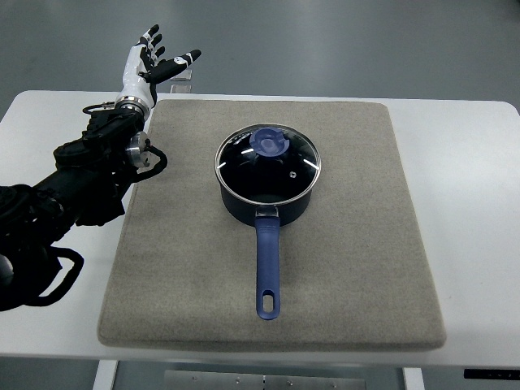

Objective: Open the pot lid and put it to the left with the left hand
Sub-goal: 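Raise the left hand and swing it over the pot lid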

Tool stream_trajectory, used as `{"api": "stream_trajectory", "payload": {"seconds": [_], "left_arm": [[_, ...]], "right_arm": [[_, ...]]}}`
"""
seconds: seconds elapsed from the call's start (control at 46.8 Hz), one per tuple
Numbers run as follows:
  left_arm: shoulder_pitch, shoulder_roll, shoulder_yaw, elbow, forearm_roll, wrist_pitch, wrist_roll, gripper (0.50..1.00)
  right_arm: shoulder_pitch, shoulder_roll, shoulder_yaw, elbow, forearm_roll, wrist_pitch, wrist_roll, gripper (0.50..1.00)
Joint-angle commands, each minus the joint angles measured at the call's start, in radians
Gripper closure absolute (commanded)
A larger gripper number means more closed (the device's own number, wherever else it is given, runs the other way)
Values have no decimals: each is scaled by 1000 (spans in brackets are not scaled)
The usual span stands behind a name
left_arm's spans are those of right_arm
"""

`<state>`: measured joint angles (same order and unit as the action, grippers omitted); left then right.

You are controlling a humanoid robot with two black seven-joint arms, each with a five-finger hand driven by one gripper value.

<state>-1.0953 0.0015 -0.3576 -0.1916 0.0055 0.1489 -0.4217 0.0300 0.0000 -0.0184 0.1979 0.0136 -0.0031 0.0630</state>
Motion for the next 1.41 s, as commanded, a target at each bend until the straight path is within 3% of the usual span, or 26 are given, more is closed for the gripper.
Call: {"api": "stream_trajectory", "payload": {"seconds": [0.0, 0.171, 0.491, 0.769, 0.919, 1.175, 1.282, 1.389], "left_arm": [[-3, 0, 2, 0, 2, -2, 0, 510], [-9, 0, 20, -8, 2, -9, 3, 510], [-54, 5, 288, -22, 7, -22, 3, 510], [-201, 49, 449, -17, 71, -169, 1, 512], [-261, 71, 491, -20, 215, -206, 3, 510], [-314, 87, 491, -28, 545, -339, -18, 510], [-360, 135, 491, -106, 688, -370, -92, 510], [-412, 235, 491, -291, 827, -371, -144, 512]], "right_arm": [[1, 0, 0, 0, 0, 0, 1, 583], [-1, 0, 0, 0, 0, 0, 0, 583], [-1, 0, 0, 0, -1, 0, 0, 583], [-1, 0, 0, 0, 0, 0, 0, 583], [-1, 0, 0, 0, 0, 0, 0, 583], [-1, 0, 0, 0, -1, 0, 0, 583], [-1, 0, 0, 0, 0, 0, 0, 583], [1, 0, 0, 0, -1, 0, 0, 583]]}}
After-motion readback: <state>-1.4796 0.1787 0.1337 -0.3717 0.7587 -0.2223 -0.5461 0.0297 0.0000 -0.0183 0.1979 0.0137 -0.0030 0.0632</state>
